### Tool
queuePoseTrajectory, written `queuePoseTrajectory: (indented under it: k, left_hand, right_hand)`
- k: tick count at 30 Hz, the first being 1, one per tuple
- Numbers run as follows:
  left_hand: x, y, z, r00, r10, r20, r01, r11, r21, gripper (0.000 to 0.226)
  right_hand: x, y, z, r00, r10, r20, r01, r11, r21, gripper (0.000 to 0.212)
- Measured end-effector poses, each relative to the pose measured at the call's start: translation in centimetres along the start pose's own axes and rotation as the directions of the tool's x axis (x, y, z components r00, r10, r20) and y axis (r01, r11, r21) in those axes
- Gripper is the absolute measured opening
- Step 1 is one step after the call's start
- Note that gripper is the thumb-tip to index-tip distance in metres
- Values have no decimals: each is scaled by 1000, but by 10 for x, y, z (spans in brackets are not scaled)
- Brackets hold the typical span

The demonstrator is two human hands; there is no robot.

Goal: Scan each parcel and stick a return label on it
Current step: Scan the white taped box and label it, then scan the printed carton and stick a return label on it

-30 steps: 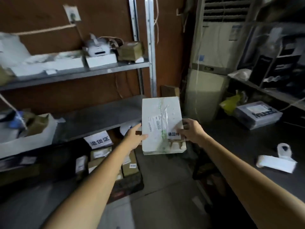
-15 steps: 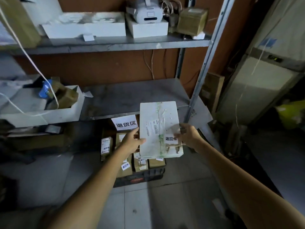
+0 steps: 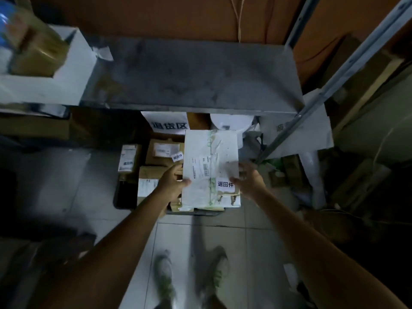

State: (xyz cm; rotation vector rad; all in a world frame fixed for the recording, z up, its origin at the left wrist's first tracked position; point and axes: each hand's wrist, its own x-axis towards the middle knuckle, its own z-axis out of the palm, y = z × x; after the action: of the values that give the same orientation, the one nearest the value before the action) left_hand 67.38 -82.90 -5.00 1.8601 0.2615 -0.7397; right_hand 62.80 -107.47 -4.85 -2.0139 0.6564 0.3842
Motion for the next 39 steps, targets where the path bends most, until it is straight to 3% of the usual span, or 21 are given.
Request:
queuePoseTrajectory:
  k: [10, 15, 23, 27, 32, 39]
  left_hand:
    - [137, -88, 36, 996, -85, -38, 89, 991, 103, 65]
    - [161, -133, 41, 987, -153, -55, 159, 981, 113, 64]
    - [174, -150, 40, 983, -182, -20, 183, 974, 133, 72]
    - [163, -128, 37, 983, -185, 13, 172, 936, 306, 60]
    - [130, -60, 17, 988, -94, 123, 0, 797, 605, 50]
    - [53, 116, -4, 954, 178, 241, -300, 531, 792, 46]
  right_hand:
    - [126, 97, 72, 996, 76, 41, -73, 996, -57, 61]
    - [147, 130, 111, 985, 101, 138, -98, 995, -25, 60]
    - [161, 147, 124, 985, 119, 124, -112, 992, -62, 61]
    - [155, 128, 111, 969, 167, 183, -121, 963, -241, 65]
    - [122, 78, 57, 961, 141, 239, -18, 892, -452, 59]
    - [34, -33, -83, 995, 30, 96, 26, 849, -528, 60]
